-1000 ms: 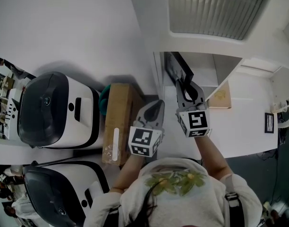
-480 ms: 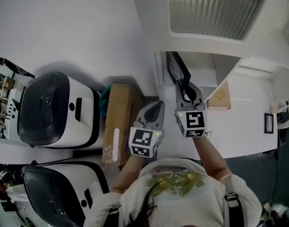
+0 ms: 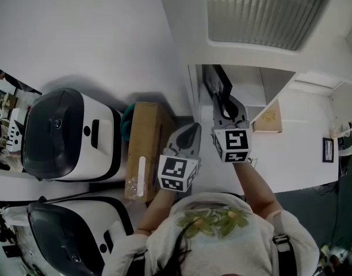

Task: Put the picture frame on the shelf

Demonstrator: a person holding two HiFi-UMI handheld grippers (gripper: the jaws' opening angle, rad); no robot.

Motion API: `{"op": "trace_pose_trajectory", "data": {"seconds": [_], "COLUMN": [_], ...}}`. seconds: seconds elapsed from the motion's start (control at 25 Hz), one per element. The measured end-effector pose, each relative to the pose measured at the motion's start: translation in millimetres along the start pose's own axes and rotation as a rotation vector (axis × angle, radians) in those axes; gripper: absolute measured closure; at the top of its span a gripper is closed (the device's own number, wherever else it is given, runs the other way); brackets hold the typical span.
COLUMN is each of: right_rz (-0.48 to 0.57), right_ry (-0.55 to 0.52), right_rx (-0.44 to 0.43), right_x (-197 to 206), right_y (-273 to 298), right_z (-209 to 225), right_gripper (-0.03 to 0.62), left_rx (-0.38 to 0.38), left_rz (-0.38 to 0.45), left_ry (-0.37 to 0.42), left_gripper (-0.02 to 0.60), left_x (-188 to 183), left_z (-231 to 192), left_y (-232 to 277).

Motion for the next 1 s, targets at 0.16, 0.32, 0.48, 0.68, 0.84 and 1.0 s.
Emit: {"op": "trace_pose_trajectory", "data": {"seconds": [0.16,0.32,0.48,0.68,0.84,1.0], "right_rz": [0.005,0.002,-0.004,-0.022,-0.013,-0.019], "right_ry": [-0.003,0.002,-0.002,-0.003,-0.013,-0.018], "right_rx": [0.009,0.011,0.006,0.003,0.0,-0.003], "right_x": [2.8,3.7,4.3,5.5,3.3,4.2], "right_y": [5.8,11.9,15.6,20.6,25.5,29.8], "right_z": [1.4,2.3,1.6,1.3,-0.2,-0.2], "right_gripper": [0.556,0.556,0.556,0.556,0.557,0.556], "left_rx": [0.002,0.005,0.009,0.014,0.016,0.021], "left_rz": [-0.005,-0.009,-0.013,-0.013,-0.013,-0.015], "left_ry": [-0.001,-0.003,-0.006,-0.007,-0.007,-0.005], "left_gripper": [0.554,0.554,0.554,0.554,0.554,0.554], "left_x": [1.1,2.5,3.6,2.8,2.1,2.0], "left_z": [-1.5,-2.3,-3.0,-3.9,-3.7,-3.0], "left_y": [2.8,4.7,6.7,9.2,10.6,12.1]}}
Point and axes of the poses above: the fingertips, and each gripper's own axes: y forward along the fingers, z to its right, x out of its underside, the point moved 10 cm from there along -y, backward along the fingers, and after that the axes turned 9 degrees about z, right-handed, at the moved point
